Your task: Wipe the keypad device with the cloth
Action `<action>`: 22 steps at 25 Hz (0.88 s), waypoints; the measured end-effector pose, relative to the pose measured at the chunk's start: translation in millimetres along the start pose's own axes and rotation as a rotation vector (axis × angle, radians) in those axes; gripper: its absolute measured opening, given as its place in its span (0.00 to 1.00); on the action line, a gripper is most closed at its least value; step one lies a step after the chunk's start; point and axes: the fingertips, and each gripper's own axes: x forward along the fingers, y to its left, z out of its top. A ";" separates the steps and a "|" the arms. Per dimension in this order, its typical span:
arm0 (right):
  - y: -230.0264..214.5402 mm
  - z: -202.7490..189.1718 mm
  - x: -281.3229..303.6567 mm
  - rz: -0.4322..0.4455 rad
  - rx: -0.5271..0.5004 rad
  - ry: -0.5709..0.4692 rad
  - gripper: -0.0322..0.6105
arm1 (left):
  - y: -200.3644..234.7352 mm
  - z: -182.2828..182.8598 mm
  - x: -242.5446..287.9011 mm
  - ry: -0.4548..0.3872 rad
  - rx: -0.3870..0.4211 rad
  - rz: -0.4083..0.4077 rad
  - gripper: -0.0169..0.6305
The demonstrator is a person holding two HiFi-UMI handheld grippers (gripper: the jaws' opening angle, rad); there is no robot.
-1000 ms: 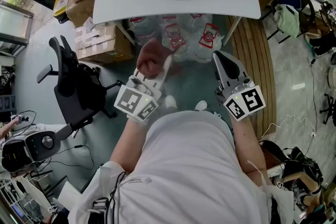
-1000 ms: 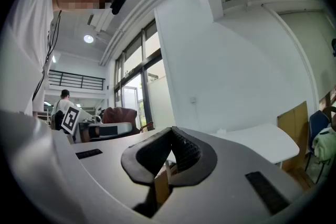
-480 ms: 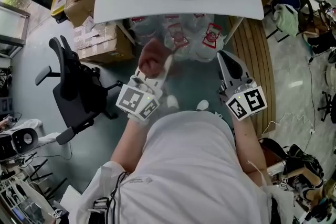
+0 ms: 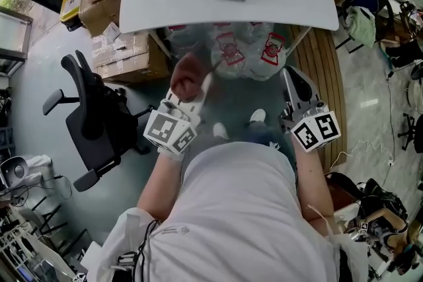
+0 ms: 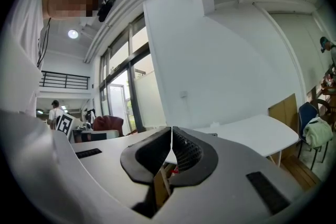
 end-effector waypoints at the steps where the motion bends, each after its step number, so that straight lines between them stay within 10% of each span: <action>1: -6.3 -0.3 3.7 -0.007 0.003 0.003 0.09 | 3.6 -1.4 2.9 0.003 -0.002 0.004 0.06; 22: -177.2 29.8 150.2 0.164 0.145 0.065 0.09 | 77.2 19.3 177.9 0.017 0.021 0.247 0.06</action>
